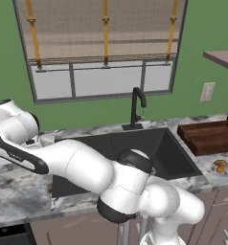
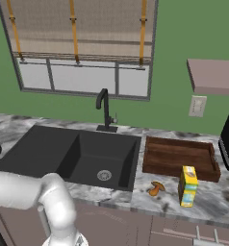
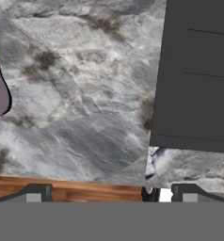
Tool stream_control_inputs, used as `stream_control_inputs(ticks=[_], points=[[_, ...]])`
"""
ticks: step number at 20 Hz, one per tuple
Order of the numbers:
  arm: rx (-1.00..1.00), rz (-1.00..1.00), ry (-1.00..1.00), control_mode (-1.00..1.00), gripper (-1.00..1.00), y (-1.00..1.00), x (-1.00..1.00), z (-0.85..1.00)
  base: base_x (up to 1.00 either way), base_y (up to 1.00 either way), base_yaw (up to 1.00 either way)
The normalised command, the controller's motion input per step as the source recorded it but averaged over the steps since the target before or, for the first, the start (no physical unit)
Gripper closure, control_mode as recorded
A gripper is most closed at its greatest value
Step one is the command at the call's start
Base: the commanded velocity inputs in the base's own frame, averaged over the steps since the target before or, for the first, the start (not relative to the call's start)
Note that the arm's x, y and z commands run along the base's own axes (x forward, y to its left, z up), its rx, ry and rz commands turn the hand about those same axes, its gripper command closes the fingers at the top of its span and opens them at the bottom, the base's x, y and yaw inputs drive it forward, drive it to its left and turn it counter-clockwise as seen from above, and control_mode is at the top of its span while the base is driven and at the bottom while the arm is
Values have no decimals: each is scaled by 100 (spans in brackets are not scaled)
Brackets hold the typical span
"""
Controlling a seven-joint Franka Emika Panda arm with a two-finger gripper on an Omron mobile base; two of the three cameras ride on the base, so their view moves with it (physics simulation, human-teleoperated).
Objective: Pick up all produce items and place them in the sink. Turn on the sink faucet to wash them. Then turn the sink off and put them in the tray.
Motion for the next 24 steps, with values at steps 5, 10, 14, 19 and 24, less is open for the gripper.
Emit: stream_control_inputs(ticks=[5, 10, 14, 19, 24], points=[[0, 0, 5, -100, -100, 38, 3, -13, 0, 0, 0], [0, 0, 2, -100, -100, 42, 0, -30, 0, 0, 0], [1, 0, 2, -100, -100, 40, 0, -23, 0, 0, 0], [3, 0, 2, -100, -100, 33, 0, -24, 0, 0, 0], [4, 0, 6, -100, -100, 23, 0, -26, 0, 0, 0]])
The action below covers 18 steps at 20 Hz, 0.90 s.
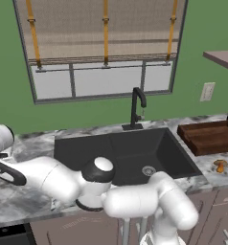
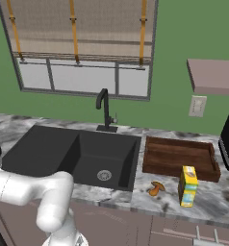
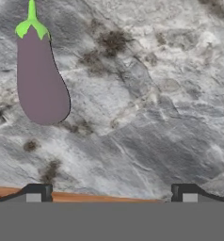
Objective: Pick up all produce items and place them in the sink. Turn on the sink faucet to wash them. Then turn the sink off and put them in the tray.
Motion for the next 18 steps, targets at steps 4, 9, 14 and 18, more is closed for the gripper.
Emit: stream_control_inputs(ticks=[4, 9, 14, 18], points=[[2, 0, 6, -100, -100, 12, 0, -29, 0, 0, 0], [1, -2, 4, -100, -100, 0, 1, -11, 0, 0, 0], [0, -9, 2, -100, -100, 1, 1, 0, 0, 0, 0], [0, -11, 3, -100, -100, 14, 4, -10, 0, 0, 0]])
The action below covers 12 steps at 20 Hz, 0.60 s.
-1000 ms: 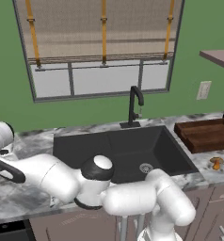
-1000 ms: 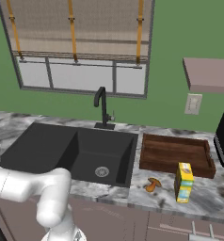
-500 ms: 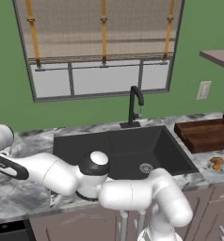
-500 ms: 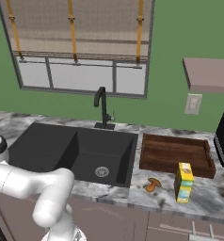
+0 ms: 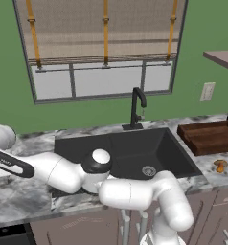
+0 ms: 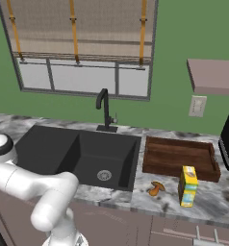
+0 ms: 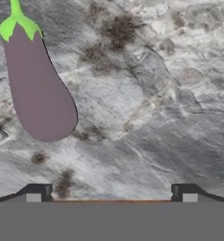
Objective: Pick up all produce items and place them in the sink. Turn on the sink faucet to wash them. Then turn the sink off and put them in the tray.
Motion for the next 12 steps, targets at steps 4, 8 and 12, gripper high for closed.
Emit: stream_control_inputs(ticks=[4, 8, 12], points=[[0, -11, 1, -100, -100, 13, 9, -10, 0, 0, 0], [0, -11, 0, -100, -100, 6, 8, -15, 0, 0, 0], [-2, -5, 0, -100, -100, 0, 16, -7, 0, 0, 0]])
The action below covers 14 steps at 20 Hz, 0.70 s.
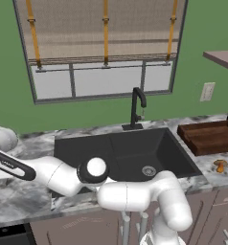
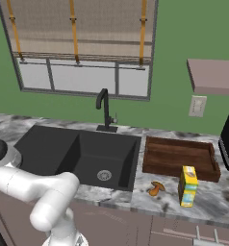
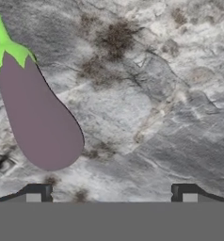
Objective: Pick up all produce items and place them in the sink. Turn on the sink faucet to wash them. Then turn the sink off and put them in the tray.
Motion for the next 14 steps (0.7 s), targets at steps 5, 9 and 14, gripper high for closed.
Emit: stream_control_inputs(ticks=[5, 9, 14], points=[[-3, 0, 0, -100, -100, 1, 16, -8, 0, 0, 0], [-4, 0, 0, -100, -100, 14, 15, -8, 0, 0, 0], [-2, 0, 0, -100, -100, 28, 14, -8, 0, 0, 0]])
